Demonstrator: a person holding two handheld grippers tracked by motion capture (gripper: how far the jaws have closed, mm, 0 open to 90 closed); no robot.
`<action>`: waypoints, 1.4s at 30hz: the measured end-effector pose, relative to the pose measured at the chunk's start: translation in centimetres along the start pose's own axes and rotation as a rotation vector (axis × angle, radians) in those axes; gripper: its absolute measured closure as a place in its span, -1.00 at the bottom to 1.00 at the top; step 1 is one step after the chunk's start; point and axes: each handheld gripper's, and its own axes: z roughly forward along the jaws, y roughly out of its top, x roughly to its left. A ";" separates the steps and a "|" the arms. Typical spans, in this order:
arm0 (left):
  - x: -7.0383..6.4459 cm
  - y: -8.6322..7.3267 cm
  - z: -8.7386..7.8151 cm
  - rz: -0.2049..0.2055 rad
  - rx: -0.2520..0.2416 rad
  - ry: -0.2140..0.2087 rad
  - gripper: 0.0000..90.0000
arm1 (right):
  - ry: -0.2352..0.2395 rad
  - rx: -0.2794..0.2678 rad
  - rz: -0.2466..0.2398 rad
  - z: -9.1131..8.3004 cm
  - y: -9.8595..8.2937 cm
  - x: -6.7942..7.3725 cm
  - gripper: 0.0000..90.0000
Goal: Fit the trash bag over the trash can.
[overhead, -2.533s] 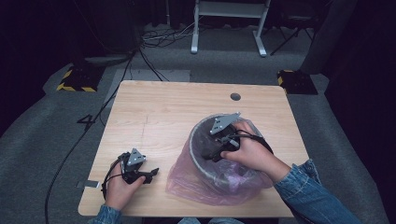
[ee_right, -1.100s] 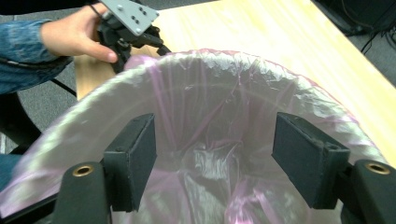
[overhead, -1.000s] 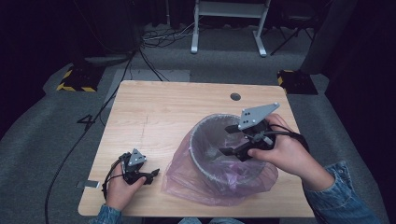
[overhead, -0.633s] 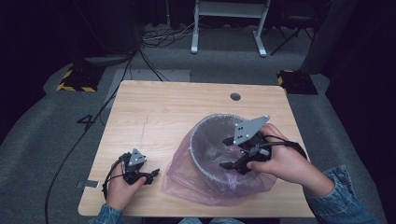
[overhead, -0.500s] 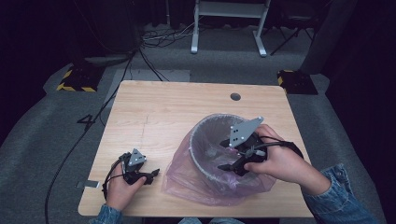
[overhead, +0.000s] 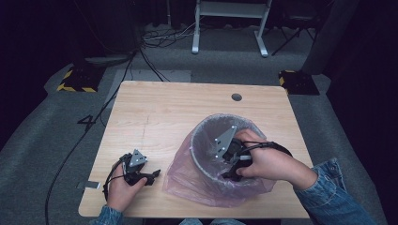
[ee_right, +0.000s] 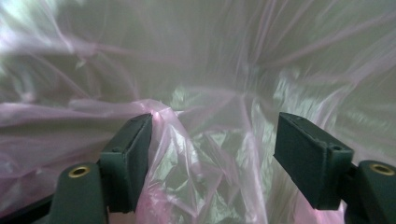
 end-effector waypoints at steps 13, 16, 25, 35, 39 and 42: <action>0.0 0.0 0.0 0.001 0.000 -0.001 -0.54 | 0.020 0.245 -0.025 2.2 0.3 -0.1 -0.26; 0.0 0.0 0.0 0.000 0.000 -0.001 -0.54 | 0.007 0.256 -0.014 2.2 0.2 -0.2 -0.31; 0.0 0.0 0.0 0.000 0.000 -0.001 -0.54 | -0.085 0.003 0.028 -1.1 -0.9 -0.1 -0.37; 0.0 0.0 0.0 -0.001 0.000 -0.001 -0.54 | -0.234 -0.365 0.223 -6.9 -5.3 0.0 -0.38; -0.1 0.1 0.1 -0.002 0.002 0.002 -0.58 | -0.306 -0.443 0.319 -8.1 -7.6 0.0 -0.38; -0.1 0.1 0.1 -0.002 0.001 0.003 -0.58 | -0.381 -0.465 0.390 -8.5 -9.7 0.3 -0.39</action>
